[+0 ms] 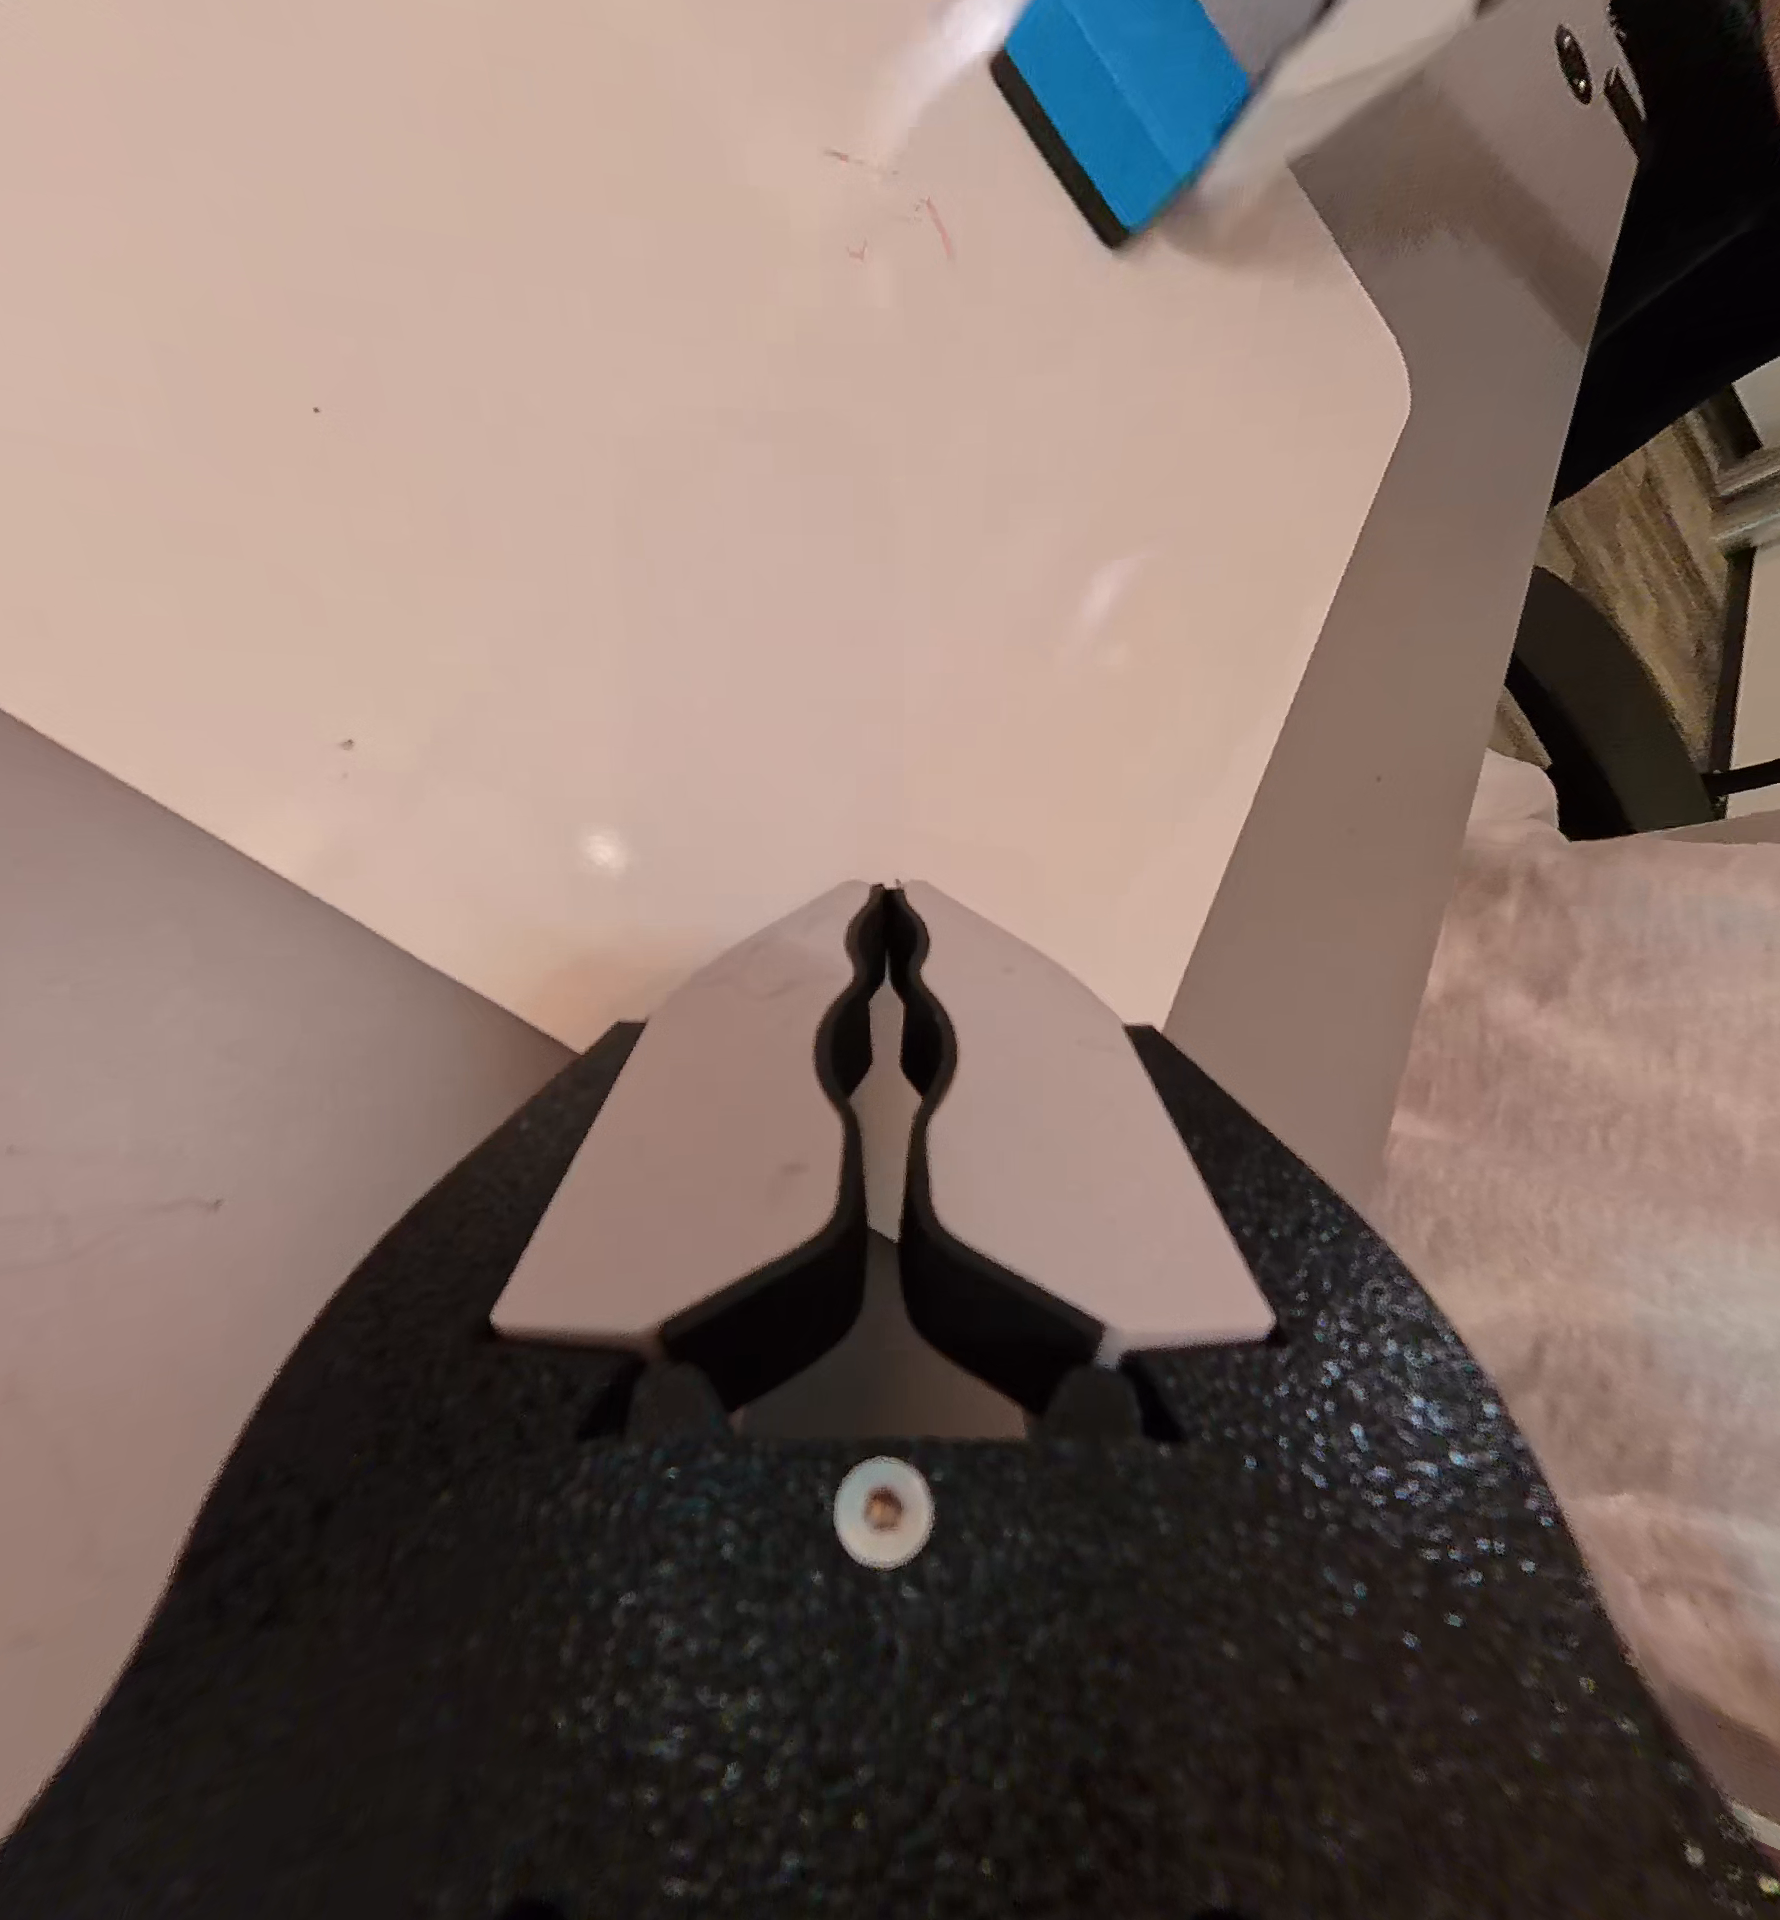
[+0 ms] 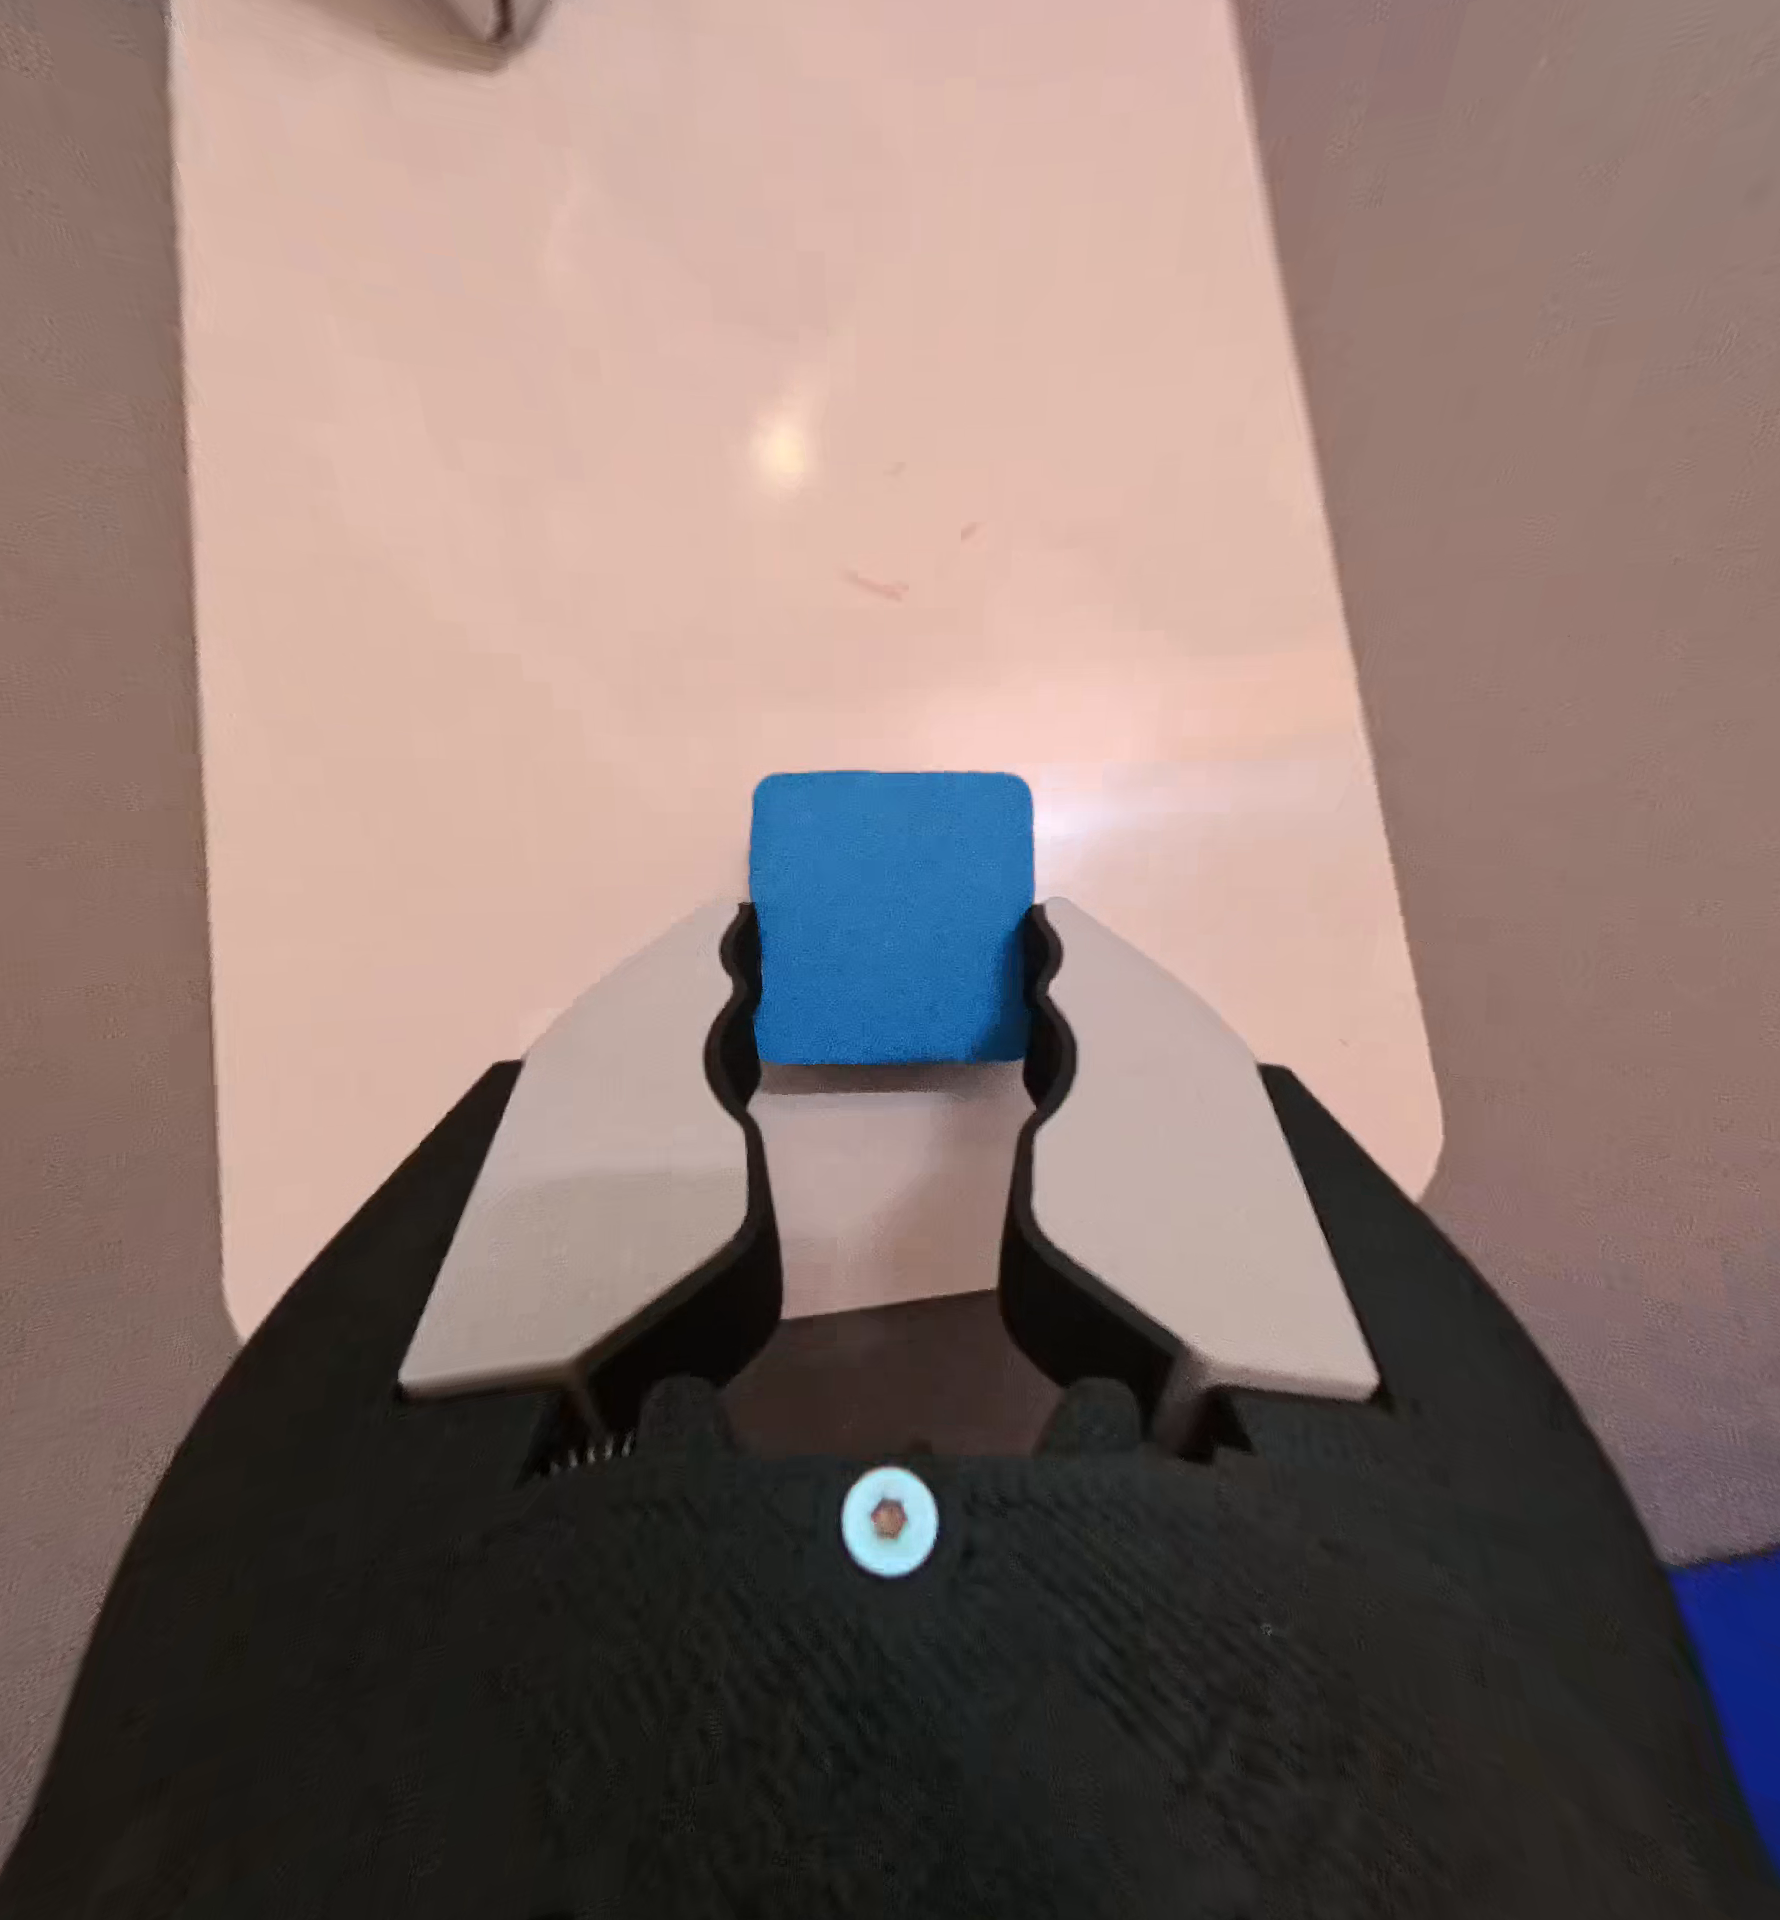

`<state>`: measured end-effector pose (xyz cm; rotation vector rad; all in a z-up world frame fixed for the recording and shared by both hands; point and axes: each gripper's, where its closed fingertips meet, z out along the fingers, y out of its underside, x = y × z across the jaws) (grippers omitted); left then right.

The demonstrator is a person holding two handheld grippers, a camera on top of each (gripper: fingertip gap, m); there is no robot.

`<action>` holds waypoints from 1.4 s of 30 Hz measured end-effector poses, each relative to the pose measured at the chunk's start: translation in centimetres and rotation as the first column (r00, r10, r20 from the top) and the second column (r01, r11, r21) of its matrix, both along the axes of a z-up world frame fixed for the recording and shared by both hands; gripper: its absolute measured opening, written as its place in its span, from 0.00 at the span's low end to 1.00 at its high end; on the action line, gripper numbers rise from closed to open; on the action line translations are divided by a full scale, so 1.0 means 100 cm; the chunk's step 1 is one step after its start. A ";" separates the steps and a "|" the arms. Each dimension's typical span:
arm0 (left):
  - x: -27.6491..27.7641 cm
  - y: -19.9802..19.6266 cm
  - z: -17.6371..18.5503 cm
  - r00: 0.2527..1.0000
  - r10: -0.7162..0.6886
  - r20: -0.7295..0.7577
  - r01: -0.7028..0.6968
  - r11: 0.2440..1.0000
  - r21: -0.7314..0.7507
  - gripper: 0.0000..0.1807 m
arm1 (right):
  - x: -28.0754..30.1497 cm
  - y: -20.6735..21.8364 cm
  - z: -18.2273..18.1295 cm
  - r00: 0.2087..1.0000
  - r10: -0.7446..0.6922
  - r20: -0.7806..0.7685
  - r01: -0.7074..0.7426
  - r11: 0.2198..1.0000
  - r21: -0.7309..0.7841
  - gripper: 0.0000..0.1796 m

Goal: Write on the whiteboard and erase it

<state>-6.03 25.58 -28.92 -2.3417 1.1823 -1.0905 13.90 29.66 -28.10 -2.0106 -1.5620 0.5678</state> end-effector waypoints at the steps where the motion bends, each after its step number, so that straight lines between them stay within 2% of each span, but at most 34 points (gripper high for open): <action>1: 0.000 0.000 0.000 1.000 -0.005 0.001 0.005 1.000 -0.003 0.00 | 0.001 0.004 0.001 0.998 -0.043 -0.044 0.042 0.999 -0.027 0.27; 3: 0.001 0.000 0.000 1.000 -0.009 0.000 0.009 1.000 -0.002 0.00 | -0.013 -0.013 0.001 0.998 0.023 -0.064 -0.025 0.999 -0.033 0.28; 5: 0.001 0.000 0.000 1.000 -0.003 0.000 0.003 1.000 0.000 0.00 | -0.024 -0.018 0.000 0.997 0.079 0.002 -0.079 0.996 0.037 0.27; 7: 0.001 0.001 0.000 1.000 0.002 0.000 -0.002 1.000 0.001 0.00 | -0.027 0.007 0.000 0.999 -0.020 -0.036 0.020 1.000 0.019 0.27; 9: 0.001 0.001 0.000 1.000 -0.001 0.001 0.001 1.000 -0.001 0.00 | -0.037 0.036 0.002 0.981 -0.124 -0.152 0.117 0.992 -0.053 0.27; 10: 0.001 0.001 0.000 1.000 -0.004 0.001 0.004 1.000 -0.003 0.00 | -0.050 0.037 0.003 0.975 -0.122 -0.187 0.106 0.990 -0.090 0.27; 12: 0.001 0.002 0.000 1.000 -0.003 0.003 0.003 1.000 -0.011 0.00 | -0.086 0.001 0.003 0.982 0.082 -0.169 -0.098 0.991 -0.091 0.28; 14: 0.001 0.002 0.000 1.000 -0.001 0.001 0.001 1.000 -0.009 0.00 | -0.098 -0.010 0.001 0.974 0.224 -0.028 -0.224 0.974 0.018 0.28; 15: 0.001 0.002 0.000 1.000 0.000 0.001 0.000 1.000 -0.010 0.00 | -0.096 -0.002 0.001 0.979 0.204 -0.017 -0.204 0.979 -0.003 0.28; 17: 0.002 0.002 0.000 1.000 0.003 0.002 -0.003 1.000 -0.015 0.00 | -0.082 0.041 0.001 0.997 0.034 -0.063 -0.034 0.999 -0.006 0.28; 19: 0.002 0.003 0.000 1.000 0.012 0.003 -0.012 1.000 -0.015 0.00 | -0.076 0.055 0.003 0.980 -0.084 -0.183 0.062 0.991 -0.121 0.27; 20: 0.002 0.003 0.000 1.000 0.016 0.002 -0.016 1.000 -0.010 0.00 | -0.082 0.039 0.005 0.979 -0.025 -0.202 -0.007 0.987 -0.158 0.28; 21: 0.002 0.003 0.000 1.000 0.018 0.001 -0.018 1.000 -0.005 0.00 | -0.089 0.018 0.004 0.981 0.076 -0.176 -0.099 0.987 -0.128 0.28; 23: 0.002 0.003 0.000 1.000 0.014 0.002 -0.014 1.000 -0.008 0.00 | -0.087 0.011 0.001 0.985 0.160 -0.062 -0.158 0.987 0.024 0.28; 25: 0.002 0.003 0.000 1.000 0.003 0.005 -0.003 1.000 -0.019 0.00 | -0.068 0.040 0.001 0.998 0.016 -0.068 -0.015 1.000 0.011 0.28; 26: 0.002 0.003 0.000 1.000 0.000 0.005 0.000 1.000 -0.019 0.00 | -0.056 0.058 0.001 0.992 -0.074 -0.102 0.075 0.997 0.001 0.28; 27: 0.002 0.003 0.000 1.000 0.000 0.005 0.001 1.000 -0.020 0.00 | -0.055 0.059 0.002 0.980 -0.113 -0.162 0.106 0.993 -0.052 0.28; 28: 0.002 0.003 0.000 1.000 0.000 0.005 0.000 1.000 -0.019 0.00 | -0.057 0.053 0.002 0.982 -0.094 -0.162 0.089 0.995 -0.041 0.28; 30: 0.002 0.003 0.000 1.000 0.003 0.003 -0.003 1.000 -0.013 0.00 | -0.060 0.028 0.001 0.999 0.031 -0.039 -0.029 0.999 0.047 0.28; 32: 0.002 0.003 0.000 1.000 0.002 0.003 -0.002 1.000 -0.013 0.00 | -0.051 0.020 0.001 0.998 0.050 0.027 -0.052 0.997 0.053 0.28; 34: 0.002 0.003 0.000 1.000 0.001 0.007 0.000 1.000 -0.022 0.00 | -0.024 0.050 0.002 0.991 -0.137 -0.008 0.137 0.989 0.057 0.27; 36: 0.002 0.003 0.000 1.000 0.002 0.006 -0.002 1.000 -0.017 0.00 | 0.000 0.057 0.005 0.967 -0.248 -0.057 0.248 0.969 -0.003 0.27; 38: 0.002 0.003 0.000 1.000 0.009 0.002 -0.009 1.000 -0.004 0.00 | 0.028 0.071 0.015 0.909 -0.411 -0.068 0.415 0.907 0.063 0.27; 39: 0.002 0.003 0.000 1.000 0.010 0.001 -0.010 1.000 0.002 0.00 | 0.037 0.074 0.017 0.876 -0.478 -0.063 0.481 0.875 0.046 0.27; 42: 0.002 0.003 0.000 1.000 0.007 0.007 -0.007 1.000 -0.014 0.00 | 0.045 0.067 0.029 0.831 -0.556 -0.036 0.557 0.830 0.034 0.27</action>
